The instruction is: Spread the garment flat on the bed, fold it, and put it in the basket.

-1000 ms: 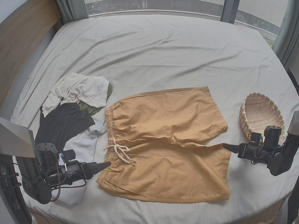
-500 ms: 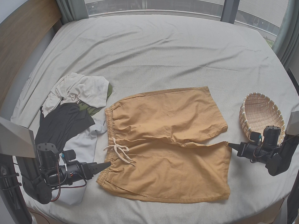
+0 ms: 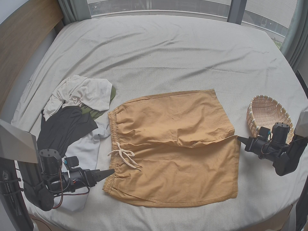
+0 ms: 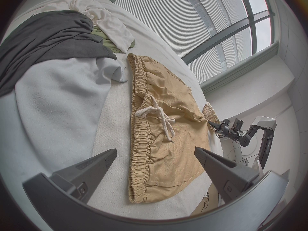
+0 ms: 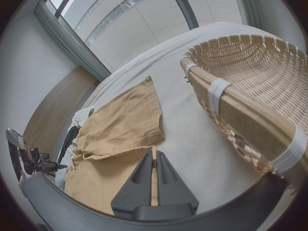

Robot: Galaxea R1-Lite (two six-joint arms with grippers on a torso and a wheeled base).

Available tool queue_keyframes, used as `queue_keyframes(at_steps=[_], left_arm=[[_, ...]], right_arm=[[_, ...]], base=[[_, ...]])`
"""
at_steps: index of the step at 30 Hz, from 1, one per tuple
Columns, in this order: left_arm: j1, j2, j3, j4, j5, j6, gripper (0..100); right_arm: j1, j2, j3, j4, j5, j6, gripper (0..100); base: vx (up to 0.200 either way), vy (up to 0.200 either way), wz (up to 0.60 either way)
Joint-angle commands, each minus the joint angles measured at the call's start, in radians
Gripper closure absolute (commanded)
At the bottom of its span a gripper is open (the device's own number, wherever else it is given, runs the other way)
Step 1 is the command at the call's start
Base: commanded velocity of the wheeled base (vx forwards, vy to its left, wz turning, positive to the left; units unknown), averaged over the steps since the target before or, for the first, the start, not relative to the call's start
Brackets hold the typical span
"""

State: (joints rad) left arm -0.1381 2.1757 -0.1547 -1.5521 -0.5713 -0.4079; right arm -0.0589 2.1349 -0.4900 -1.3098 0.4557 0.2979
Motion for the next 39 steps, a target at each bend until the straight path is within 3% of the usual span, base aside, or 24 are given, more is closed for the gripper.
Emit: queue_keyframes(at_steps=[1, 2, 12, 20, 31, 39], left_arm=[[-0.002, 0.007, 0.003, 0.000, 0.005, 0.000, 0], [-0.002, 0.004, 0.004, -0.002, 0.008, 0.000, 0], [-0.008, -0.001, 0.043, 0.000, 0.013, 0.000, 0], [-0.018, 0.003, 0.106, 0.001, 0.016, 0.004, 0], [-0.067, 0.090, 0.115, -0.002, 0.019, 0.020, 0], [-0.078, 0.111, 0.069, -0.002, 0.067, 0.015, 0]], right_arm=[[0.004, -0.001, 0.002, -0.002, 0.000, 0.000, 100], [0.004, -0.001, 0.010, -0.002, 0.000, -0.002, 0], [0.059, -0.041, 0.096, -0.057, -0.003, 0.007, 0], [0.142, -0.130, 0.284, -0.169, -0.003, 0.015, 0], [0.148, -0.132, 0.373, -0.230, -0.002, 0.018, 0], [0.148, -0.148, 0.386, -0.230, -0.002, 0.018, 0]], base=[[0.000, 0.000, 0.00], [0.000, 0.000, 0.00], [0.000, 0.000, 0.00], [0.000, 0.000, 0.00], [0.000, 0.000, 0.00], [0.000, 0.000, 0.00]])
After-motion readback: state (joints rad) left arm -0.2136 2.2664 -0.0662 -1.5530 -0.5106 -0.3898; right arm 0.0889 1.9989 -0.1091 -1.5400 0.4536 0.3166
